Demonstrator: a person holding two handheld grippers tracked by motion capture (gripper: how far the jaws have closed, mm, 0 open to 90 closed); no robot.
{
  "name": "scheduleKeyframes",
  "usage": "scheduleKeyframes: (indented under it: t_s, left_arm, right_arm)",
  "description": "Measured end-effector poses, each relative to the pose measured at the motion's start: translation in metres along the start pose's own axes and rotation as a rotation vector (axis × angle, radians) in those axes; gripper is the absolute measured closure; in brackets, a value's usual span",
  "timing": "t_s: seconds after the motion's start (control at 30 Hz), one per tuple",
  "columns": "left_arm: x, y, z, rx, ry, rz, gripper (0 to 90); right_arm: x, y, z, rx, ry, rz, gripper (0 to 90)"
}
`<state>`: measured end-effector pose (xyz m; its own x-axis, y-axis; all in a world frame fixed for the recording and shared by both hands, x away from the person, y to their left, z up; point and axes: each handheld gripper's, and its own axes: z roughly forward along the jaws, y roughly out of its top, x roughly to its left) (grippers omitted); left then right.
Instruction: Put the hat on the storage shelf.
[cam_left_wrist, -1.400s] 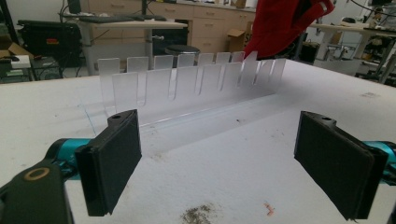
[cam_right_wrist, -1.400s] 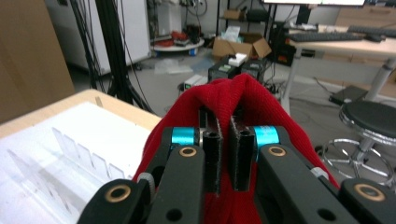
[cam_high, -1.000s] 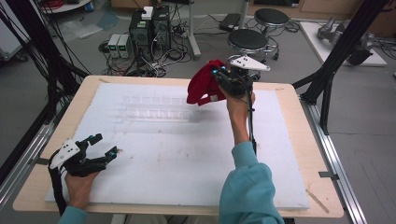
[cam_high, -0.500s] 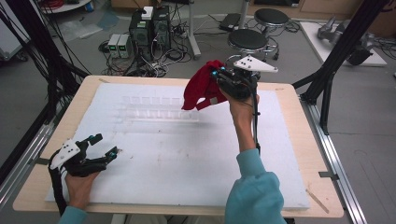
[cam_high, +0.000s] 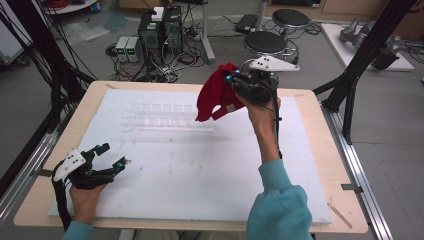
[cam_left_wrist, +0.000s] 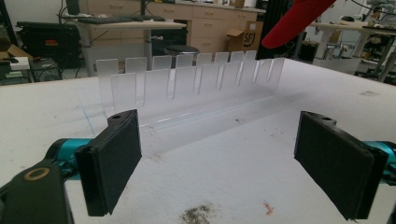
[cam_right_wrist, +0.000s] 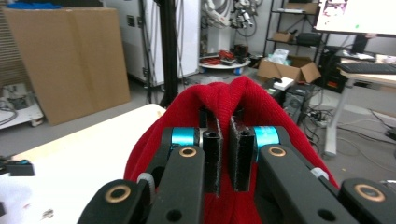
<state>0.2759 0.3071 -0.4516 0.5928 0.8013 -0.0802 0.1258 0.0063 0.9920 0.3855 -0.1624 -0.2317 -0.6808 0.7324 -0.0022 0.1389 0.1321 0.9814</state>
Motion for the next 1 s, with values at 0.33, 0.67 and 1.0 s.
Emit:
scheduleKeyframes:
  t_s: [0.33,0.67,1.0]
  left_arm:
    - [0.000,0.001,0.001,0.013,-0.006,0.012,15.1]
    - [-0.003,0.005,0.002,0.065,-0.040,0.027,15.0]
    - [-0.013,0.029,0.010,0.084,-0.152,0.054,14.5]
  right_arm:
    - [0.002,-0.010,-0.005,0.046,0.140,0.000,86.1]
    - [0.006,-0.024,-0.015,0.052,0.301,-0.003,86.1]
    - [0.011,-0.030,-0.020,0.059,0.426,-0.006,86.0]
